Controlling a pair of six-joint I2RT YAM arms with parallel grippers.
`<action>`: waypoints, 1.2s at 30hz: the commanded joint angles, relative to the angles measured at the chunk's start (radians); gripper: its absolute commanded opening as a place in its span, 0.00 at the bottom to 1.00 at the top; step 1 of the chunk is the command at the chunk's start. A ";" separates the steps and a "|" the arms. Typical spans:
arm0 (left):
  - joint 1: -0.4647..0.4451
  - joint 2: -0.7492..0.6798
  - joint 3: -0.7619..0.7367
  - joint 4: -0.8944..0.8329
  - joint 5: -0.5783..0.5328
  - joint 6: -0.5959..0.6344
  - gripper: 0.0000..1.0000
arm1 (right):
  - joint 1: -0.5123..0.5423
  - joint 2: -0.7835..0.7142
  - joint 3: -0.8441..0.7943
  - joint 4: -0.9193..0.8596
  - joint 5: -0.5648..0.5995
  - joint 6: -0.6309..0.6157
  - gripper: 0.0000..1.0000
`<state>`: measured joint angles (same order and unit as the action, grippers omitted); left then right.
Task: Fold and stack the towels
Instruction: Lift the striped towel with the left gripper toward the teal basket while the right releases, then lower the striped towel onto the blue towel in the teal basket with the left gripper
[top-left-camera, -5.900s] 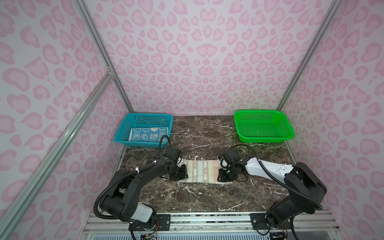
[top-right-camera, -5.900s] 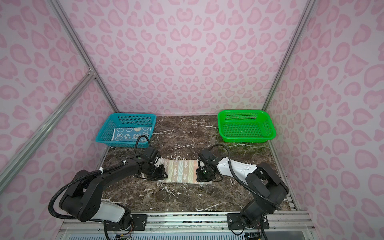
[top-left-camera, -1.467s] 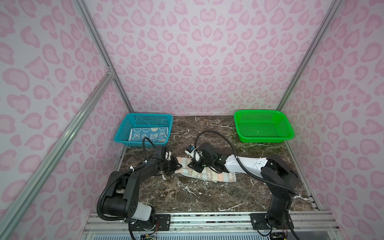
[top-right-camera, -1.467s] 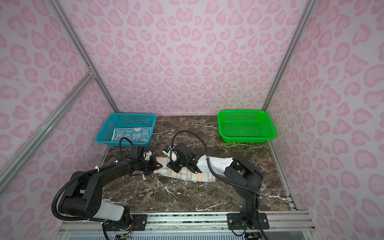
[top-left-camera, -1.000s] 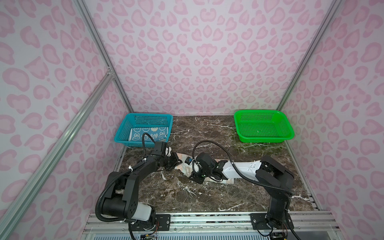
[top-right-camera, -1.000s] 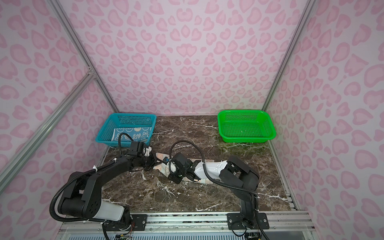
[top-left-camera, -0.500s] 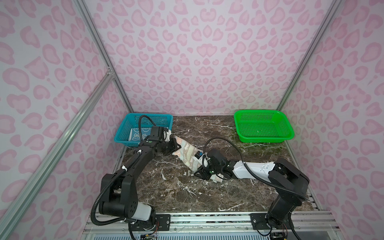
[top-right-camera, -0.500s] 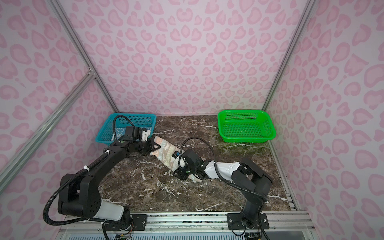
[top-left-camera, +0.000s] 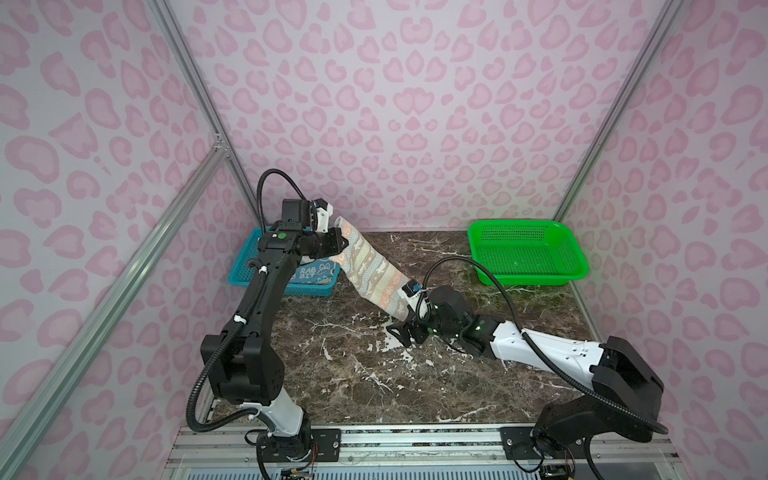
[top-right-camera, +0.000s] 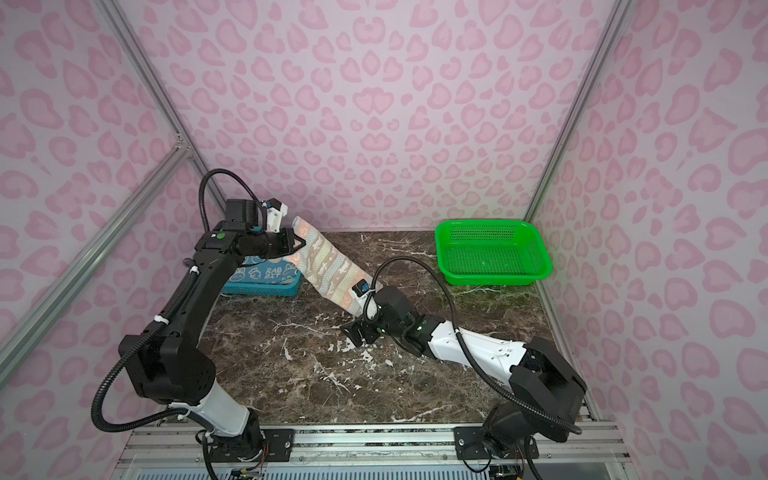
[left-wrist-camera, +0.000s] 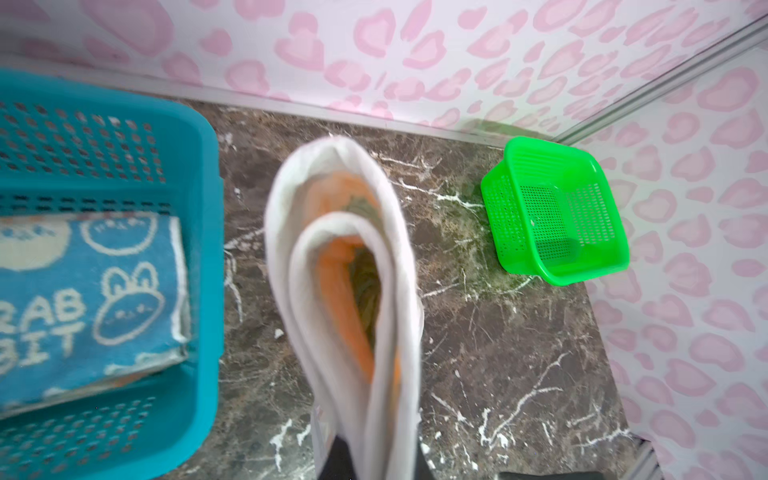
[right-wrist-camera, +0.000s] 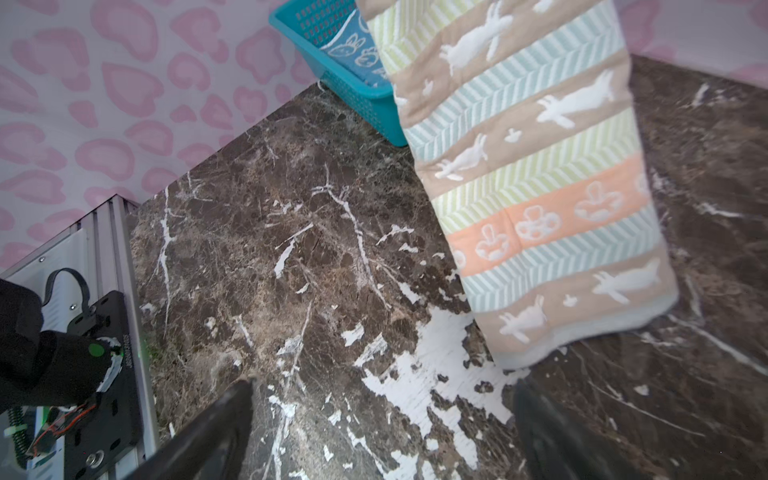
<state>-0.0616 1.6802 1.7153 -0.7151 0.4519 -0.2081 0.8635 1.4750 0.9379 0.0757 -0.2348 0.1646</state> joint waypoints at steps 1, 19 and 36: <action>0.028 0.042 0.090 -0.094 -0.051 0.098 0.03 | -0.004 -0.007 0.016 -0.017 0.047 -0.019 0.99; 0.211 0.237 0.236 -0.123 -0.453 0.279 0.03 | -0.021 0.043 0.068 -0.056 0.011 -0.040 0.99; 0.322 0.361 0.268 -0.034 -0.626 0.305 0.03 | -0.030 0.102 0.098 -0.063 0.002 -0.043 0.99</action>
<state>0.2520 2.0190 1.9633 -0.8047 -0.1196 0.0868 0.8356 1.5673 1.0325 0.0067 -0.2283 0.1207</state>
